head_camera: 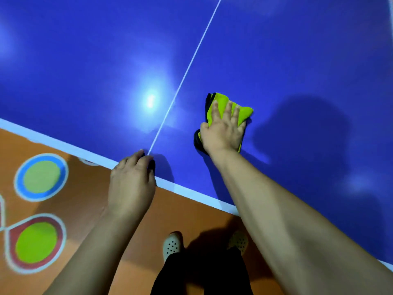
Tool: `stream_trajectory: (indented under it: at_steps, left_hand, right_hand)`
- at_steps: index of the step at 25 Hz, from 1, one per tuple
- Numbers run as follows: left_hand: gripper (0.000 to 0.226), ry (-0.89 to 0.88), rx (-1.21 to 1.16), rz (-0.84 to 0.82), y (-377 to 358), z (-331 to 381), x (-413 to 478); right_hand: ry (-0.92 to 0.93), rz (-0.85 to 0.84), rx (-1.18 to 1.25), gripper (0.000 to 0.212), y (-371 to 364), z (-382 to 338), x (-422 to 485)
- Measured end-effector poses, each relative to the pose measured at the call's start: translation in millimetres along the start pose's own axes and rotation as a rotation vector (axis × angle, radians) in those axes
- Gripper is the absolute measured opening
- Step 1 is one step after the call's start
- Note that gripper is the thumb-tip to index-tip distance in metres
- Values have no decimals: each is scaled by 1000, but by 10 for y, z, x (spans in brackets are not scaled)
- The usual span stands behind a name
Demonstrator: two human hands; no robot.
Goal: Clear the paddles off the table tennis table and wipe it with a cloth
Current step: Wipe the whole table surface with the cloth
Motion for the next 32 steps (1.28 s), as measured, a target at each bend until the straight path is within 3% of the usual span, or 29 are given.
stream_trajectory:
  at_steps: [7,13,20,32]
  left_hand:
    - [35,115,28,66,290,-737,-287]
    - [37,119,58,59,270,-386,-460]
    - [34,-41,67,-2,-149,887,-699]
    - [30,-296,43,-123,-1306,3324,-1714]
  right_hand:
    - [406,-111,-41,66,-326,-1524,-552]
    - [581,-158,0,69,-400,-1270,-1147]
    - [333,-96,76,69,-105,540,-971]
    - [-126,17,84,68,376,4422,-1056]
Point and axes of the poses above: each hand's wrist, its own x-axis towards the middle knuckle, its own y-axis out of the back of the hand, z = x × y, the point moved 8 cm from there along x, towards the middle knuckle, and after that the axes turned 2 degrees about y, right-handed, at the moved point
